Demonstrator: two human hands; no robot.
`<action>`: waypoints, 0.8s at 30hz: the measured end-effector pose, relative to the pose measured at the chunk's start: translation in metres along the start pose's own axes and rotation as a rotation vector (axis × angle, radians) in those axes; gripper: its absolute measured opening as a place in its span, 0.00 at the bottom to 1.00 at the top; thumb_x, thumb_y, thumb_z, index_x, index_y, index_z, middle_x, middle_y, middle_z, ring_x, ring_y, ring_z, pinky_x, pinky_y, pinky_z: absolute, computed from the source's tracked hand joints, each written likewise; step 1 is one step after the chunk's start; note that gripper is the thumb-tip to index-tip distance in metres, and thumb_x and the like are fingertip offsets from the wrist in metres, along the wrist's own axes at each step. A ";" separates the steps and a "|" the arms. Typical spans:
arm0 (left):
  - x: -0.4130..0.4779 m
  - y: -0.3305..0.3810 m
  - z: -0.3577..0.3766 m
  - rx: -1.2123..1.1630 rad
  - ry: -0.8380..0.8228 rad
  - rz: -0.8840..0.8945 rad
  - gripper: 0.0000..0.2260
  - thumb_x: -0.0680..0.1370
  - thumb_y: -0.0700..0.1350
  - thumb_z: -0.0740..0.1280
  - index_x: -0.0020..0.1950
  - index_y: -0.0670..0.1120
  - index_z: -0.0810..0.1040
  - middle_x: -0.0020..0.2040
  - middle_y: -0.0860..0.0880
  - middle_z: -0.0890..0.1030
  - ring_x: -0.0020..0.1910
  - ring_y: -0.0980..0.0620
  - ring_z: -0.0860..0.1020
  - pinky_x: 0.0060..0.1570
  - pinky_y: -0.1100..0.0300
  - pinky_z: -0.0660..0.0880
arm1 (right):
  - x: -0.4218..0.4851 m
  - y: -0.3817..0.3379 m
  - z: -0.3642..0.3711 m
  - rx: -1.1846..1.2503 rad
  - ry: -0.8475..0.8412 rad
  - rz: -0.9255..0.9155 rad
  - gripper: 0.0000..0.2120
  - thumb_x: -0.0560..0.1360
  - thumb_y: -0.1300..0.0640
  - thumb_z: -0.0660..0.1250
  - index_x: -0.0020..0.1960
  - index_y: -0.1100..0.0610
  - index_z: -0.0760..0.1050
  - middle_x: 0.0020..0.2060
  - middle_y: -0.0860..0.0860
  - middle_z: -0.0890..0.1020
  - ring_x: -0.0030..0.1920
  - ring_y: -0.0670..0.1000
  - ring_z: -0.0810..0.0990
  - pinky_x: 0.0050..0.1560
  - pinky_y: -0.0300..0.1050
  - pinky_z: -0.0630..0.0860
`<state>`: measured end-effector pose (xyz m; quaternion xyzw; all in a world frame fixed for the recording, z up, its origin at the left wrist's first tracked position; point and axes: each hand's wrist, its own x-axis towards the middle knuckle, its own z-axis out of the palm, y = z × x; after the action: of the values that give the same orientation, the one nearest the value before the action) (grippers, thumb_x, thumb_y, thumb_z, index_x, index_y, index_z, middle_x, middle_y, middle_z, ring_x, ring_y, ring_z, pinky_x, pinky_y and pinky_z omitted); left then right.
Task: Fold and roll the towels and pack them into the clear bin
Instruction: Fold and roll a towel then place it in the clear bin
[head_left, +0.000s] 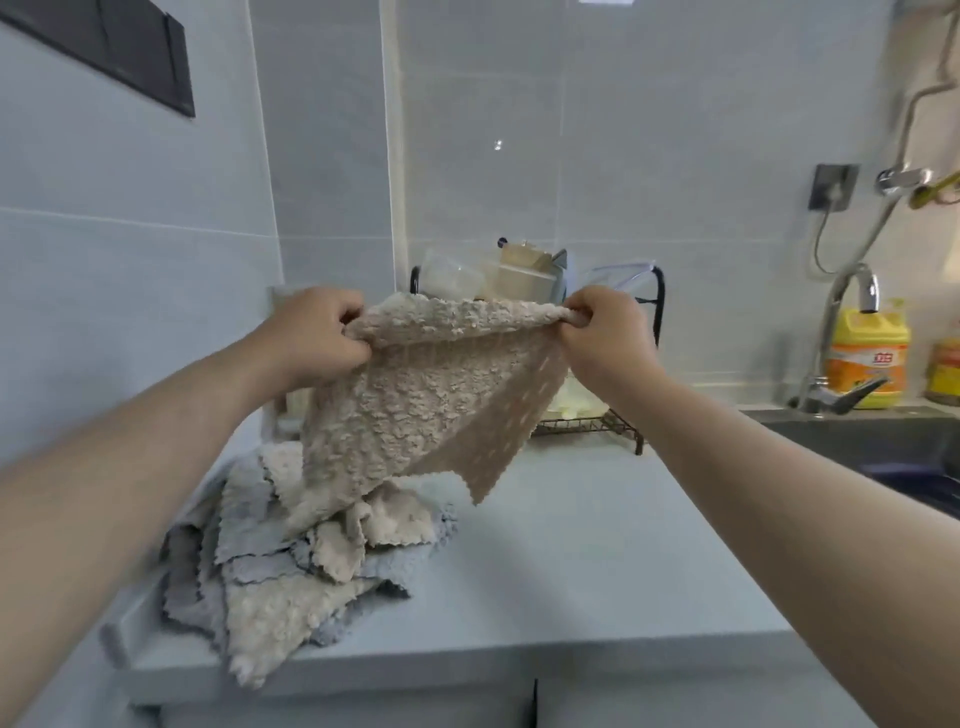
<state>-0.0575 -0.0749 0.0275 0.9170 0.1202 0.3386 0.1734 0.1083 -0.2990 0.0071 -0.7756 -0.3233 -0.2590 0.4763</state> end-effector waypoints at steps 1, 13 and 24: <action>0.001 0.011 0.005 -0.008 -0.030 -0.003 0.03 0.68 0.34 0.68 0.36 0.40 0.75 0.33 0.43 0.75 0.33 0.48 0.71 0.32 0.58 0.63 | 0.000 0.003 -0.014 0.004 0.000 0.005 0.10 0.72 0.64 0.58 0.43 0.58 0.78 0.35 0.53 0.79 0.39 0.56 0.78 0.39 0.48 0.76; 0.065 0.058 0.128 -0.196 -0.166 -0.086 0.07 0.71 0.34 0.69 0.39 0.45 0.74 0.39 0.43 0.78 0.41 0.40 0.81 0.41 0.48 0.80 | 0.028 0.124 -0.063 0.005 0.059 0.266 0.10 0.72 0.67 0.61 0.40 0.56 0.79 0.30 0.50 0.77 0.32 0.50 0.75 0.30 0.37 0.71; -0.027 0.044 0.166 0.010 -0.369 -0.045 0.06 0.72 0.39 0.68 0.38 0.49 0.75 0.40 0.51 0.79 0.39 0.53 0.75 0.37 0.64 0.70 | -0.054 0.149 -0.083 -0.012 -0.174 0.311 0.08 0.70 0.64 0.67 0.39 0.54 0.81 0.31 0.49 0.81 0.31 0.47 0.74 0.32 0.40 0.71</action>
<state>0.0365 -0.1633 -0.0885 0.9615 0.1085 0.1601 0.1954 0.1766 -0.4379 -0.0826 -0.8385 -0.2380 -0.1161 0.4762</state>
